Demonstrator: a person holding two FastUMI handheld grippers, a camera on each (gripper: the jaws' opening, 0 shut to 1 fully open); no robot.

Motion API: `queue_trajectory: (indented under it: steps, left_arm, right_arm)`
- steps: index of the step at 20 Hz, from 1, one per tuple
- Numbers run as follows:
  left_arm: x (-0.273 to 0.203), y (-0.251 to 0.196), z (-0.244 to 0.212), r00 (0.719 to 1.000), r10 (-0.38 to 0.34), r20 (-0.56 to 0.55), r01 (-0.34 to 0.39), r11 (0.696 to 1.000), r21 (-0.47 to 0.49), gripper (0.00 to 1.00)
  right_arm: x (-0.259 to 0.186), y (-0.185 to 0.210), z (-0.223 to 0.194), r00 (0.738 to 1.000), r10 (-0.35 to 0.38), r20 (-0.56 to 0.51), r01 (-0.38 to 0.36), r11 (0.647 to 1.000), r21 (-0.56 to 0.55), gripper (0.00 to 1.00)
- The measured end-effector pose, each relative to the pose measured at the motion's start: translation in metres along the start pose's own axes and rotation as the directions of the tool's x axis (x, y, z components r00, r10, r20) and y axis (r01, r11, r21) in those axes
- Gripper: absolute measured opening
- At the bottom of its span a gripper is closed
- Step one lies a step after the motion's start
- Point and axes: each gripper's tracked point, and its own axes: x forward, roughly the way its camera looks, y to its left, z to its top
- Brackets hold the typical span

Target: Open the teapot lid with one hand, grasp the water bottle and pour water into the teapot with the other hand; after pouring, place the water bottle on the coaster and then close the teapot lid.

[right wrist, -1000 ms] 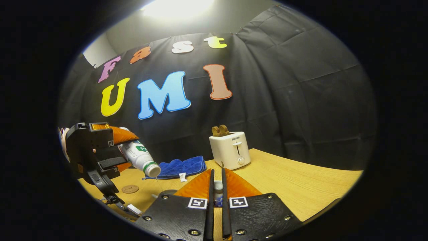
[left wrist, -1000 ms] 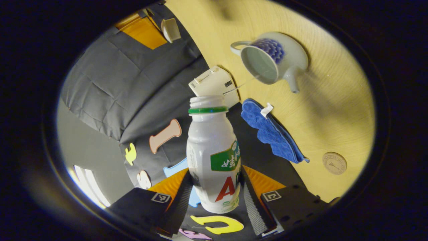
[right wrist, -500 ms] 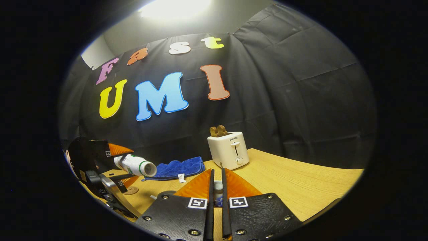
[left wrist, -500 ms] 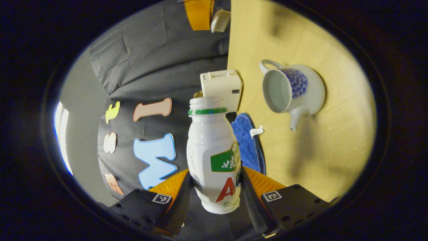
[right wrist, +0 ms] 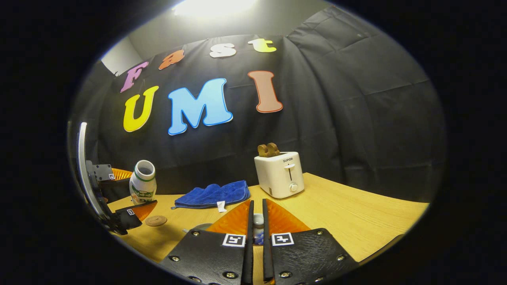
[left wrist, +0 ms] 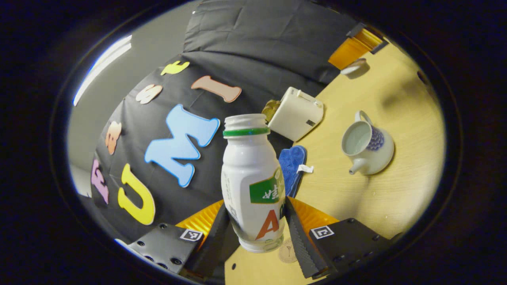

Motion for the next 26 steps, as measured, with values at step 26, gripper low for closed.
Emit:
queue_trajectory:
  steps: [26]
  left_arm:
    - [-0.06,0.035,-0.112,0.987,0.072,-0.144,-0.156,0.648,-0.745,0.84]
  right_arm:
    - [0.046,0.096,-0.054,0.971,0.133,-0.199,-0.163,0.976,-0.144,0.1]
